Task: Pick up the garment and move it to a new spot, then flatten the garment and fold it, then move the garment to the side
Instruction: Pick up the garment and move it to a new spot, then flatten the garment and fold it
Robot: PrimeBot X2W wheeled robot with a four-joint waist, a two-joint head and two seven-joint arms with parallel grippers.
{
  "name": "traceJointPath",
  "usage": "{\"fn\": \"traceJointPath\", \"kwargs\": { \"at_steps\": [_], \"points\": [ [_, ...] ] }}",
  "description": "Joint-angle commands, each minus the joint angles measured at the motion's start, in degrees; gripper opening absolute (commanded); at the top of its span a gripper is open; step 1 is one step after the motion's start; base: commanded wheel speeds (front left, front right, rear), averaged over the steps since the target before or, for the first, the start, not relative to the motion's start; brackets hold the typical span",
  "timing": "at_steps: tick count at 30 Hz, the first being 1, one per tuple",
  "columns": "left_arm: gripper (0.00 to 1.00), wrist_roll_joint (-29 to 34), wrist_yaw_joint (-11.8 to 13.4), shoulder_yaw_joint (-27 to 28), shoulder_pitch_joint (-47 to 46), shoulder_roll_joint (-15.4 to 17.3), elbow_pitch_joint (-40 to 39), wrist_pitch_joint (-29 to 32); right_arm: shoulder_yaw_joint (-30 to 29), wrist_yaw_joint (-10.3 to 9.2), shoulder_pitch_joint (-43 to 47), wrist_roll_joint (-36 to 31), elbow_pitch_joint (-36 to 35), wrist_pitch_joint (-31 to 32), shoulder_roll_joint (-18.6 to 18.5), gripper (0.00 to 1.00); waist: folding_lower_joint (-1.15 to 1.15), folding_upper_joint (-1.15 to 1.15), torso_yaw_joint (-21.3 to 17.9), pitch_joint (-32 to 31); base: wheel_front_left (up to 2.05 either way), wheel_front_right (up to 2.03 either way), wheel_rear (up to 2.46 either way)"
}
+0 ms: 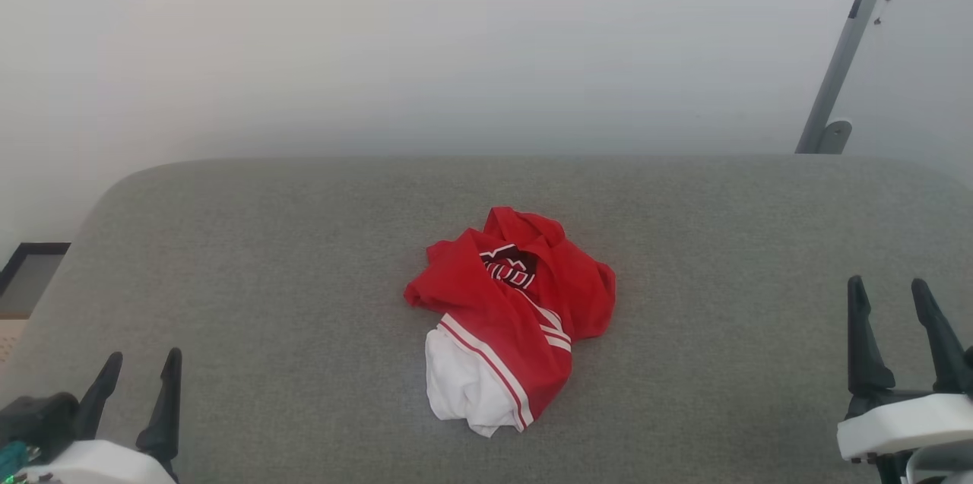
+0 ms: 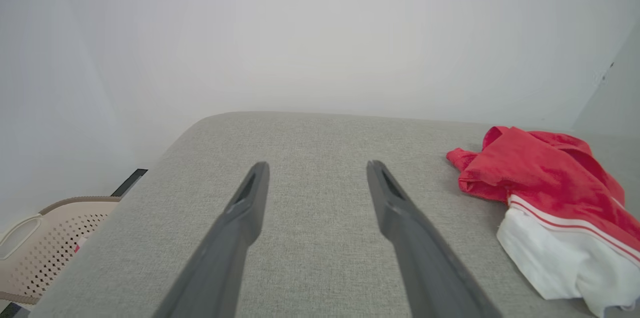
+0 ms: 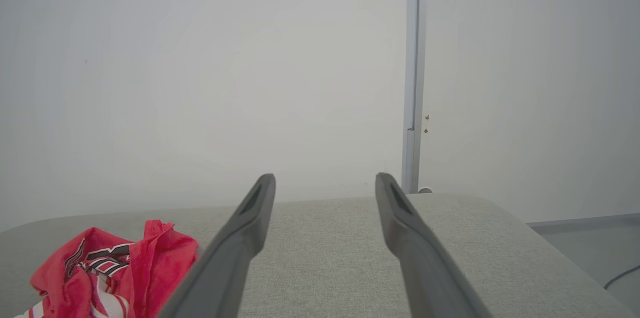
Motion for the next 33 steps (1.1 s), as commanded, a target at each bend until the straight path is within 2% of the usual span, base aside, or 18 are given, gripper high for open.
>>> {"fn": "traceJointPath", "kwargs": {
  "at_steps": [1,11,16,24,33],
  "points": [
    [1.0,-0.1,0.1,0.2,0.5,0.2,-0.5,-0.4,0.0,0.0,0.3,-0.2,-0.3,-0.3,0.1,1.0,0.0,0.0,0.1,0.0,0.0,0.0,0.0],
    [1.0,-0.4,1.0,-0.3,1.3,0.6,-3.7,1.3,0.4,0.0,0.2,0.0,-0.3,-0.3,0.0,1.0,0.0,0.0,0.3,0.2,0.0,0.0,0.0],
    [1.0,-0.1,0.7,-1.8,-0.1,0.7,-5.9,3.6,0.9,-0.01,-0.4,0.2,-0.4,-0.3,-0.2,1.0,0.0,0.0,-0.5,0.7,0.0,0.0,0.0],
    [1.0,-1.6,-2.0,-7.4,-6.1,0.7,-10.8,14.5,2.2,0.0,-1.8,1.1,-0.2,-0.3,-1.4,1.0,0.0,0.0,-3.5,3.1,0.0,0.0,0.0],
    [1.0,-2.6,-3.0,-14.4,-11.5,-0.2,-11.7,27.3,4.1,0.0,-3.6,2.4,0.0,-0.3,-1.8,1.0,0.0,0.0,-9.2,8.3,0.0,0.0,0.0]
  ]
}}
